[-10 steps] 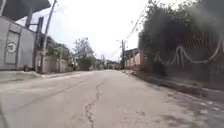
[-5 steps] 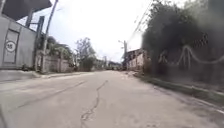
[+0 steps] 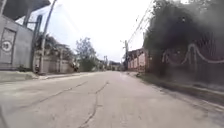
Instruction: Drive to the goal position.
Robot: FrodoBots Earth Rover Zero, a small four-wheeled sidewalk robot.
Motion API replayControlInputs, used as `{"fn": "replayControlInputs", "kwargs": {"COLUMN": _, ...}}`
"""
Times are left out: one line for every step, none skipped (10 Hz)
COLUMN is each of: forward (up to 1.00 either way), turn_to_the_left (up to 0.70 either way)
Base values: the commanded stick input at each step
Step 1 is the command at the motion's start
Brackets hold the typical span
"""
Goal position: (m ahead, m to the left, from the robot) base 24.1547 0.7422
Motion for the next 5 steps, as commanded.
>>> {"fn": "replayControlInputs", "kwargs": {"forward": 0.70, "turn_to_the_left": 0.00}}
{"fn": "replayControlInputs", "kwargs": {"forward": 0.70, "turn_to_the_left": 0.00}}
{"fn": "replayControlInputs", "kwargs": {"forward": 0.70, "turn_to_the_left": 0.00}}
{"fn": "replayControlInputs", "kwargs": {"forward": 0.70, "turn_to_the_left": 0.00}}
{"fn": "replayControlInputs", "kwargs": {"forward": 0.70, "turn_to_the_left": 0.00}}
